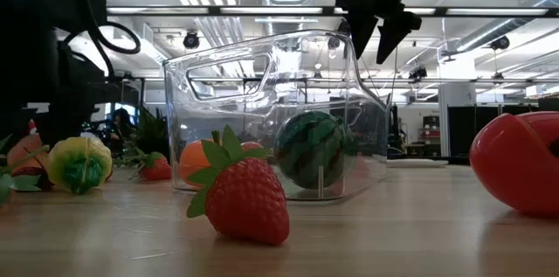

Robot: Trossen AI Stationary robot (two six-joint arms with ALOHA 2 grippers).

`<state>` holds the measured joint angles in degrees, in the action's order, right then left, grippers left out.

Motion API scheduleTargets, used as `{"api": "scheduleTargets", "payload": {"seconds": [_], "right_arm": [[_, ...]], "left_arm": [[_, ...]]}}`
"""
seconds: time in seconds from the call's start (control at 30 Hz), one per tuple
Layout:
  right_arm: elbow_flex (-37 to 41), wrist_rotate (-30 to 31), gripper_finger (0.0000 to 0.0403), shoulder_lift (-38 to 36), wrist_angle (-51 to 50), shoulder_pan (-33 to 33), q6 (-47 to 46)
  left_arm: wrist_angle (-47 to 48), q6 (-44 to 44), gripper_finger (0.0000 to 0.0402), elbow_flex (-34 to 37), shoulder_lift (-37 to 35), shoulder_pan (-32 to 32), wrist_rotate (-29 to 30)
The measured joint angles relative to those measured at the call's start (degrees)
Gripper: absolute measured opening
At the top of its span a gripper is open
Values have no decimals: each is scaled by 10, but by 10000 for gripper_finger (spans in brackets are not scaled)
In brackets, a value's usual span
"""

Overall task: Pick and placing Produce into tupperware
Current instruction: Put the pink peach into the transparent bin

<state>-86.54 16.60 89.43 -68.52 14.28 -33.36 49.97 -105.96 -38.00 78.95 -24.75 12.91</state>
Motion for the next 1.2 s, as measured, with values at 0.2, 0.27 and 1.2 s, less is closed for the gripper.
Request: {"api": "scheduleTargets", "payload": {"seconds": [0.2,0.27,1.2], "right_arm": [[0,0,329,0,0,0,0],[0,0,329,0,0,0,0],[13,6,329,-153,-89,-3,-52]], "left_arm": [[0,5,214,-10,-8,0,10],[1,18,214,-20,-17,0,13],[-358,738,212,-215,-15,62,105]]}}
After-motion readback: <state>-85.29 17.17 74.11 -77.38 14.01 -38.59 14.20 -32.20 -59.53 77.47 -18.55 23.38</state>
